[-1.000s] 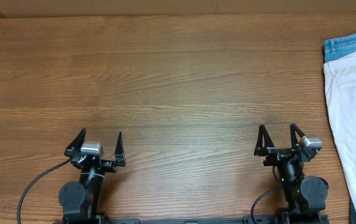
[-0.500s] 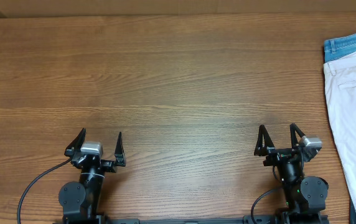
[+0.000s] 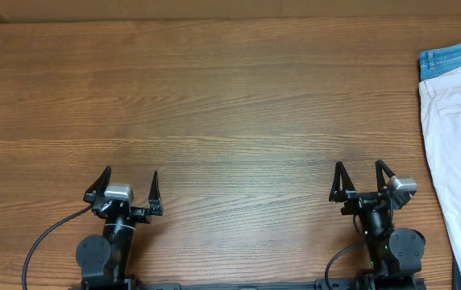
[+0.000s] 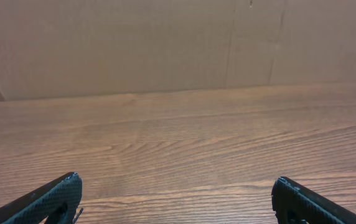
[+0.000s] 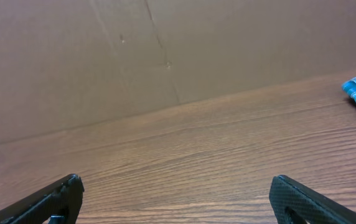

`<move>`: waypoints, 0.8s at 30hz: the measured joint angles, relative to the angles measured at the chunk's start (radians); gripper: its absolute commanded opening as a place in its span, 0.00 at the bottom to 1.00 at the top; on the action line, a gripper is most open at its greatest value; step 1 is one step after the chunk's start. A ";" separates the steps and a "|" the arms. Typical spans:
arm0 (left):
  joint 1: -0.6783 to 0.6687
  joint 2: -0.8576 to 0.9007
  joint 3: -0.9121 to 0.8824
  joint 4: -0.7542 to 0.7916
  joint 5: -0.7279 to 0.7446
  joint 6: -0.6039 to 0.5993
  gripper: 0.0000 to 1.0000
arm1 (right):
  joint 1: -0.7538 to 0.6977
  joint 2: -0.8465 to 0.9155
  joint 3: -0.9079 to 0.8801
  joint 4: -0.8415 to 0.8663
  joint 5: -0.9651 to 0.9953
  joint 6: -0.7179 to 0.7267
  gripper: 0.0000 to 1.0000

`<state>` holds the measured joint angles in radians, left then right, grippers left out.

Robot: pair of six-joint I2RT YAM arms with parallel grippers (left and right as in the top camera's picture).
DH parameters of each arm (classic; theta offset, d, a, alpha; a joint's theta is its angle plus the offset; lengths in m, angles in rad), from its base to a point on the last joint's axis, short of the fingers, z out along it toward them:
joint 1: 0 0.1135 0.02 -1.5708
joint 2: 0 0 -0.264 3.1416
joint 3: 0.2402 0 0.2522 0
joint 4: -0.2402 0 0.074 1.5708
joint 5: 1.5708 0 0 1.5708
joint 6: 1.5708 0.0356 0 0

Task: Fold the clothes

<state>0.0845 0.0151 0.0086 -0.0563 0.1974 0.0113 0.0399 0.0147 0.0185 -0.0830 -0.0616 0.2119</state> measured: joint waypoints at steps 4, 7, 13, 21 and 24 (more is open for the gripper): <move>0.000 0.000 0.000 0.000 0.000 0.000 1.00 | 0.000 0.000 0.000 0.000 0.000 0.000 1.00; 0.000 0.000 0.000 0.000 0.000 0.000 1.00 | 0.000 0.000 0.000 0.000 0.000 0.000 1.00; 0.000 0.000 0.000 0.000 0.000 0.000 1.00 | 0.000 0.000 0.000 0.033 -0.003 0.002 1.00; 0.000 0.000 0.000 0.000 0.000 0.000 1.00 | 0.000 0.000 0.000 0.094 -0.275 0.241 1.00; 0.000 0.000 0.000 0.000 0.000 0.000 1.00 | 0.000 0.000 0.000 0.139 -0.341 0.312 1.00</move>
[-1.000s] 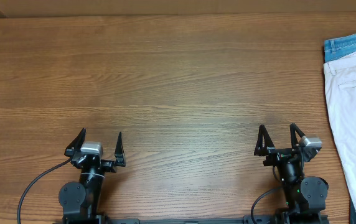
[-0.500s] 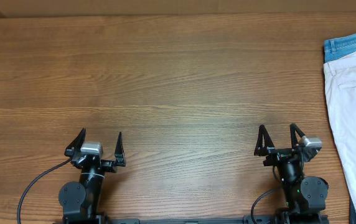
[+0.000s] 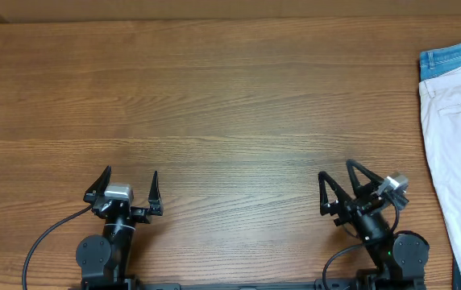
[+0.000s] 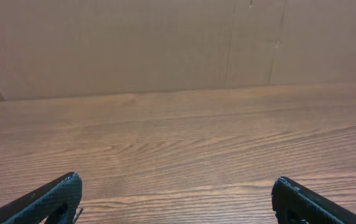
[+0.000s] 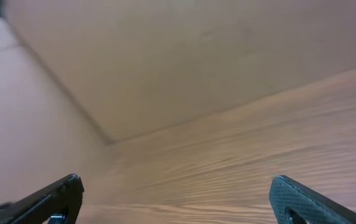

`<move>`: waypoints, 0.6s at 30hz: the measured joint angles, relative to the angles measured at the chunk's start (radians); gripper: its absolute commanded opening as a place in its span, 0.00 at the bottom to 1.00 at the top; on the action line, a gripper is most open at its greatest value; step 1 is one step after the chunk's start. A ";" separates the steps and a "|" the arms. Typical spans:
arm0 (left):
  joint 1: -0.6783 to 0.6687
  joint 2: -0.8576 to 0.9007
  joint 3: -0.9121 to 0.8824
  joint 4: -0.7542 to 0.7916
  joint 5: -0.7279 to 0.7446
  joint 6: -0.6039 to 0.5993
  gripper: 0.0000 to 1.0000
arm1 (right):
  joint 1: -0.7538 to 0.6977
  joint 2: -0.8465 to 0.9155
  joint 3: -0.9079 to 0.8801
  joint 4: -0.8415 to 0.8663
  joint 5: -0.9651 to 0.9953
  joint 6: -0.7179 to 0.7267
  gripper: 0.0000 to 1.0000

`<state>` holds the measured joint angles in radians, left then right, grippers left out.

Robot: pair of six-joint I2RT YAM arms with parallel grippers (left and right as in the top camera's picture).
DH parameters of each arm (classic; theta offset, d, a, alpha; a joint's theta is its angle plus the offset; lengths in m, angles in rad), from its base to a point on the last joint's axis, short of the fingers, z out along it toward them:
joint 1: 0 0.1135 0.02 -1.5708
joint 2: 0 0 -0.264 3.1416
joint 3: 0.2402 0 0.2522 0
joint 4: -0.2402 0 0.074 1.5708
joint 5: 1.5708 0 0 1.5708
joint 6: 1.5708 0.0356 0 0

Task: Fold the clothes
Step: 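Reach the right gripper to the beige shorts on the clothes stack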

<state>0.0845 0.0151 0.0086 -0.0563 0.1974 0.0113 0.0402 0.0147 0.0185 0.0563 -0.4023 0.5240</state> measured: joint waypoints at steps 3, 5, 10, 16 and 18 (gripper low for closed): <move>0.000 0.000 0.000 0.000 0.000 0.000 1.00 | 0.000 0.000 0.000 0.112 -0.033 0.052 1.00; 0.000 0.000 0.000 0.000 0.000 0.000 1.00 | 0.000 0.000 0.000 0.188 -0.045 0.079 1.00; 0.000 0.000 0.000 0.000 0.000 0.000 1.00 | 0.000 0.004 0.015 0.215 -0.039 0.096 1.00; 0.000 0.000 0.000 0.000 0.000 0.000 1.00 | 0.000 0.191 0.270 0.076 0.020 -0.019 1.00; 0.000 0.000 0.000 0.000 0.000 0.000 1.00 | 0.000 0.316 0.399 -0.023 0.076 -0.081 1.00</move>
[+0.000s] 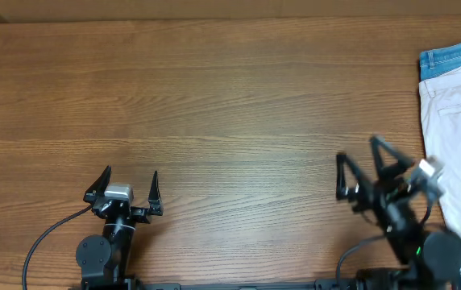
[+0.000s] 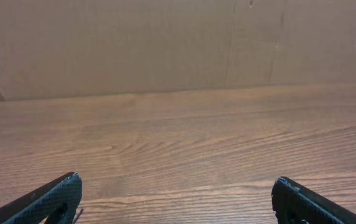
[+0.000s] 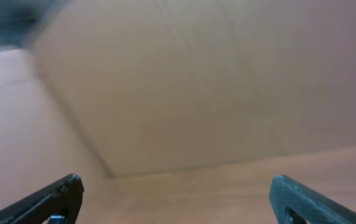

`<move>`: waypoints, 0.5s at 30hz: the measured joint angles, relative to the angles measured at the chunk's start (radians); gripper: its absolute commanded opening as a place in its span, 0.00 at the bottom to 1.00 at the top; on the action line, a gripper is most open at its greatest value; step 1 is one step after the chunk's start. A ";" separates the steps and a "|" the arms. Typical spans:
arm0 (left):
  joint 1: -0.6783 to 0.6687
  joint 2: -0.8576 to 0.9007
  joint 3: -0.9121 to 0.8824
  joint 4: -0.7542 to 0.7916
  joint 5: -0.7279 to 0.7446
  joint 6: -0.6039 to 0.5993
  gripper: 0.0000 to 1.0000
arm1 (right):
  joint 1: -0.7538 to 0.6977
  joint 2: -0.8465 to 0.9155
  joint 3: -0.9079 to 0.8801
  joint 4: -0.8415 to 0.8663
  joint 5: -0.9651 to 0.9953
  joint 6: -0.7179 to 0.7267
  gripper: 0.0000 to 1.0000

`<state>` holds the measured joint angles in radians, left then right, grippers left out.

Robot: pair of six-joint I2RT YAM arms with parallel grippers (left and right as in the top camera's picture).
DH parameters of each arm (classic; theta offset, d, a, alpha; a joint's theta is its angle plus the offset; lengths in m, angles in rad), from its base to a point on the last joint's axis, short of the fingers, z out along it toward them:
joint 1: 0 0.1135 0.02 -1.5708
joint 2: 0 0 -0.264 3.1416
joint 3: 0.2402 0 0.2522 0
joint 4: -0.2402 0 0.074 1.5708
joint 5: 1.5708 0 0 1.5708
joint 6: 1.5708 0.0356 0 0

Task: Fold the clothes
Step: 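Reach the right gripper to the beige shorts on the clothes stack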

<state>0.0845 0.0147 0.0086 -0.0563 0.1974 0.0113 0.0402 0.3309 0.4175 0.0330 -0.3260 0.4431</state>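
Note:
A stack of clothes lies at the table's right edge in the overhead view: white trousers (image 1: 460, 137) on top, blue jeans (image 1: 453, 60) showing at the far end. My right gripper (image 1: 359, 151) hovers open just left of the white trousers, tilted toward the far left. Its wrist view is blurred and shows only the wall and the table's far edge between its fingertips (image 3: 175, 186). My left gripper (image 1: 128, 176) stands open at the near left, far from the clothes, with bare wood between its fingers (image 2: 175, 186).
The wooden table (image 1: 214, 97) spreads wide between the arms and the far edge. A brown cardboard wall (image 2: 134, 43) runs along the back. Both arm bases sit at the near edge.
My right gripper has risen and shifted right, closer to the white trousers, still open. Its camera now looks higher, at the wall. The left arm has not moved.
Both grippers first rested open at the near edge, the right one facing straight ahead. Then the right gripper had turned toward the left. Now it is raised and nearer the trousers. The clothes and the left arm stayed put.

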 measured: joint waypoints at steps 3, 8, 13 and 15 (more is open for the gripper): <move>0.000 0.000 0.000 0.000 0.000 0.000 1.00 | 0.000 0.232 0.205 -0.131 0.108 -0.092 1.00; 0.000 0.000 0.000 0.000 0.000 0.000 1.00 | -0.001 0.679 0.575 -0.356 0.352 -0.243 1.00; 0.000 0.000 0.000 0.000 0.000 0.000 1.00 | -0.043 1.154 0.963 -0.605 0.541 -0.327 1.00; 0.000 0.000 0.000 0.000 0.000 0.000 1.00 | -0.061 1.291 1.059 -0.658 0.591 -0.346 1.00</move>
<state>0.0845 0.0147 0.0086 -0.0563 0.1974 0.0113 -0.0208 1.6215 1.4765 -0.6247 0.2646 0.0971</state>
